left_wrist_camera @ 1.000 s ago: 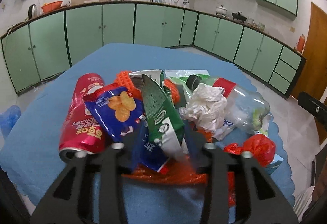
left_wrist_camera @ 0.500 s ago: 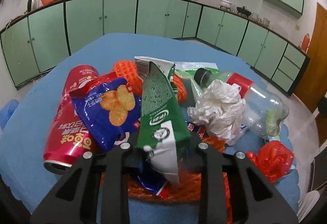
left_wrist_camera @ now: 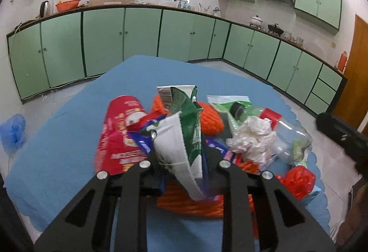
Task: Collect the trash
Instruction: 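Lift the milk carton with the left gripper while the right gripper grasps the tissue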
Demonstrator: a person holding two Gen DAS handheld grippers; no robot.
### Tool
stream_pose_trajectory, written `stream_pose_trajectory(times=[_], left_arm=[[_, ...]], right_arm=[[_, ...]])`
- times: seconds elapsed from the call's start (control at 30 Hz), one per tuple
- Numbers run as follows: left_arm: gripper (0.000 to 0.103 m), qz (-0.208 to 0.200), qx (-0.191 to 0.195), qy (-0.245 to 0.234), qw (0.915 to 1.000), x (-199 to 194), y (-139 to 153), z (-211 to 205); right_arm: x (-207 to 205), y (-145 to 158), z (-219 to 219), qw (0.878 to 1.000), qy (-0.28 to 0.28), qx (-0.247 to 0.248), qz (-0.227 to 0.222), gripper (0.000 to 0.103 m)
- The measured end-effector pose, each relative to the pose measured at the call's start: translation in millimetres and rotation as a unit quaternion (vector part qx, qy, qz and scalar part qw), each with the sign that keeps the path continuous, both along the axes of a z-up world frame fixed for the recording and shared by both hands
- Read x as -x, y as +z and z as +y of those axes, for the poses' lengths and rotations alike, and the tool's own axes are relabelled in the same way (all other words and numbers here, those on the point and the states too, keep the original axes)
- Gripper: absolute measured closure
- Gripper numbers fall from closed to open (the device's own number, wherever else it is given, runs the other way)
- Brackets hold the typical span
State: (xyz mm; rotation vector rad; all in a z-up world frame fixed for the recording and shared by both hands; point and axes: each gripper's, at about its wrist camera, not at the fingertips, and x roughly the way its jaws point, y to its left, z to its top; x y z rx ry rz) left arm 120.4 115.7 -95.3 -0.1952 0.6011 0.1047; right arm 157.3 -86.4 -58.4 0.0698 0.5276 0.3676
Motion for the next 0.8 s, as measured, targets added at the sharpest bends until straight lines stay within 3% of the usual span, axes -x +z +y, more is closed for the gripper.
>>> stream_pose_trajectory(times=[0.17, 0.4, 0.5, 0.57, 0.67, 0.8], left_arm=[[0.082, -0.007, -0.003, 0.005, 1.0, 2.0, 1.2, 11.5], [0.082, -0.017, -0.005, -0.002, 0.9998, 0.8, -0.4, 15.3], [0.082, -0.019, -0.008, -0.005, 0.9998, 1.8, -2.7, 12.7], [0.082, -0.02, -0.006, -0.006, 0.9998, 1.7, -4.2, 15.5], [0.082, -0.02, -0.006, -0.006, 0.9998, 1.4, -4.9, 16.5], [0.083, -0.025, -0.005, -0.008, 0.9996, 2.0, -1.9, 17.2]], right_arm=[[-12.2, -18.9, 27.9, 1.0, 0.014, 0.004, 0.017, 0.057], [-26.5, -39.6, 50.8, 0.999, 0.01, 0.028, 0.034, 0.062], [-32.6, -47.7, 54.2, 0.998, 0.009, 0.034, 0.05, 0.074], [-34.2, -52.6, 54.6, 0.998, 0.011, 0.038, 0.057, 0.091], [-32.6, -53.2, 54.4, 0.998, 0.016, 0.039, 0.056, 0.098], [-24.3, -44.0, 53.7, 0.998, 0.022, 0.038, 0.038, 0.099]])
